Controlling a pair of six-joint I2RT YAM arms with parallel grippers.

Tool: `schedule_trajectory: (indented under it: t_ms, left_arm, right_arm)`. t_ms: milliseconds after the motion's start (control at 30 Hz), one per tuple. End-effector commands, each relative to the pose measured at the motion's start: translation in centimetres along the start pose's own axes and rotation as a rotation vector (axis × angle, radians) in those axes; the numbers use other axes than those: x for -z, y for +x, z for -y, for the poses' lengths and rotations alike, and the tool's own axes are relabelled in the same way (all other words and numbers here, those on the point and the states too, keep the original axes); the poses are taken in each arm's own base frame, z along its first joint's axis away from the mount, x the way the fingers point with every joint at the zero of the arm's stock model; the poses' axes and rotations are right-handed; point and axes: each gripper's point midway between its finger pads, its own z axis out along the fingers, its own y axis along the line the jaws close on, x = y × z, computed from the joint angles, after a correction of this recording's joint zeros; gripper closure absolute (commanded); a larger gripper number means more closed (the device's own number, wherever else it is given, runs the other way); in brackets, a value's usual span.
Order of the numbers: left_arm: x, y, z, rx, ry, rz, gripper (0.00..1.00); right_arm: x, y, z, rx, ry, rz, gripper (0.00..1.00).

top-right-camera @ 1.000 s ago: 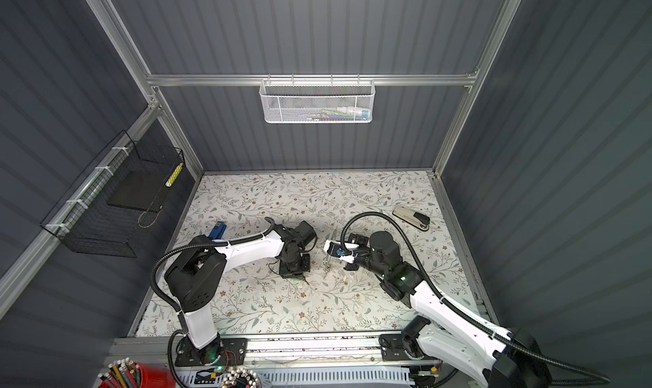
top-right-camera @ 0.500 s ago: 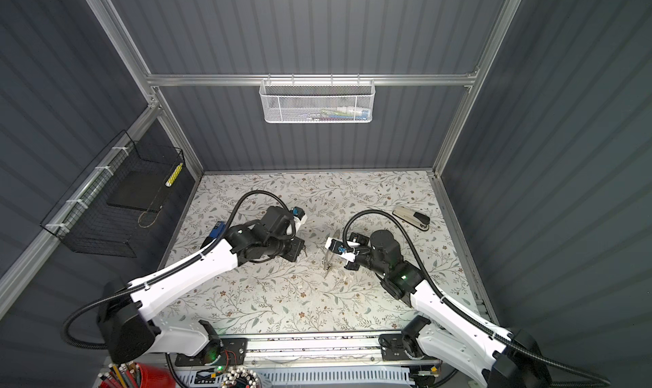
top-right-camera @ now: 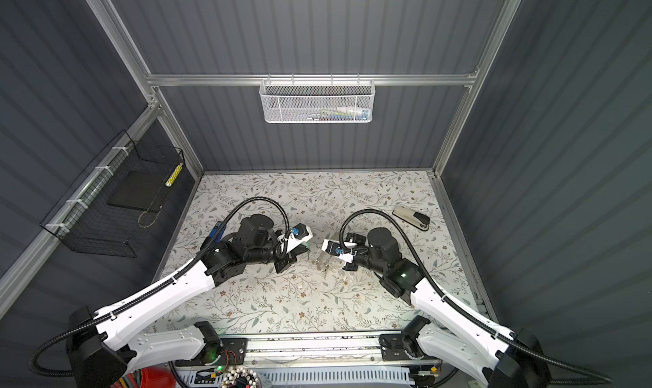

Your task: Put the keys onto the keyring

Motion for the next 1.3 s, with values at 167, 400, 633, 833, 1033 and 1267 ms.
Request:
schedule_trajectory:
  t_ms: [167,400,633,833,1033,1267]
  left_arm:
    - [0.7,-1.7,2.8,-0.128,0.144,0.104,1.0]
    - [-0.1,-1.6,2.4,-0.046,0.16,0.034,1.0]
    - [-1.0,-2.1,1.8,0.061,0.173,-0.021,1.0]
    - [-1.1,-2.6,1.7,0.12,0.183,-0.03,1.0]
    - [-0.7,-2.8,1.9,0.148,0.191,-0.029,1.0]
    - [-0.7,-3.1,1.6,0.17,0.185,-0.039,1.0]
  right_arm:
    - [-0.1,-2.4,-0.5,0.072,-0.029,0.062,1.0]
    - [0.2,-3.2,-0.6,0.117,0.0,0.089,1.0]
    - [0.3,-3.3,-0.5,0.165,0.045,0.089,1.0]
    - [0.1,-3.0,-0.7,0.196,0.054,0.069,1.0]
    - [0.0,-2.5,-0.7,0.218,0.062,0.045,1.0]
    - [0.0,-2.3,-0.9,0.237,0.056,0.039,1.0]
